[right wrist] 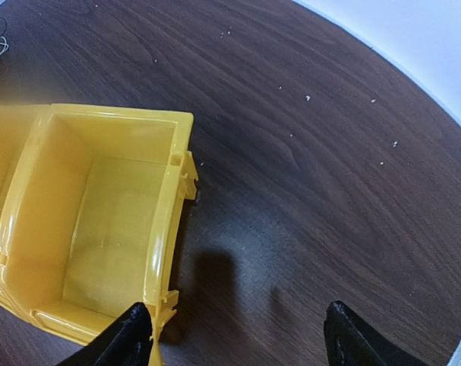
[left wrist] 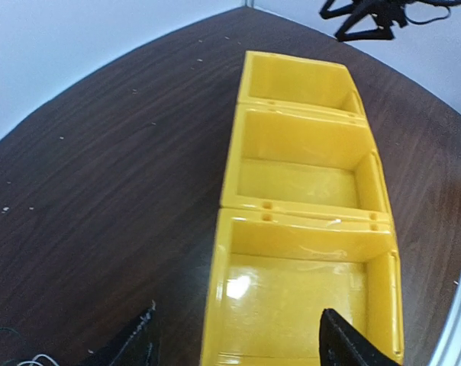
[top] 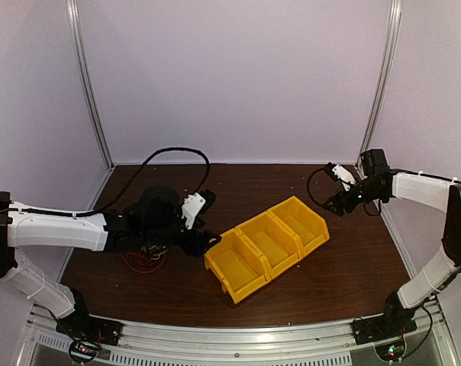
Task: Untangle the cables
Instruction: Move the bin to the center of the board, then move the tangled cables to the center of the board.
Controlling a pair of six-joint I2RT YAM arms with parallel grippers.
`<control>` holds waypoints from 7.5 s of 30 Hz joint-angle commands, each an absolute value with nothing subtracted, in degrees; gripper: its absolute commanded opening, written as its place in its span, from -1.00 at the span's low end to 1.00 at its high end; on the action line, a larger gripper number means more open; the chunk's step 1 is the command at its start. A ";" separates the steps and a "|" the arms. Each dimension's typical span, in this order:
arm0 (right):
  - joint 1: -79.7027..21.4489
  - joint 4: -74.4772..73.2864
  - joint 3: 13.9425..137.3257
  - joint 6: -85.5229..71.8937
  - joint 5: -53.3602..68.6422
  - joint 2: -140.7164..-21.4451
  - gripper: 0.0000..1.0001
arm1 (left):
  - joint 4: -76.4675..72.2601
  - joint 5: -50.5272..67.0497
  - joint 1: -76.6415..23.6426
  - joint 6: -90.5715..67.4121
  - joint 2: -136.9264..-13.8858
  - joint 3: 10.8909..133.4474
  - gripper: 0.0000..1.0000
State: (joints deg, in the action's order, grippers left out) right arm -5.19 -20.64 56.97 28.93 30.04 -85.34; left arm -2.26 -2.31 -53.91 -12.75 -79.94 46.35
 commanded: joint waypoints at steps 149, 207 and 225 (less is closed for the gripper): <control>-9.70 -25.64 64.19 25.84 31.09 -86.82 0.24 | 15.39 1.15 -38.94 -24.27 -131.92 106.27 0.64; -33.49 -35.67 64.37 38.15 18.66 -86.91 0.21 | 13.35 11.48 -52.59 -16.22 -92.54 49.92 0.24; -34.50 -36.33 69.99 37.68 23.99 -90.39 0.12 | 28.94 8.59 -48.76 -16.46 -76.13 55.75 0.69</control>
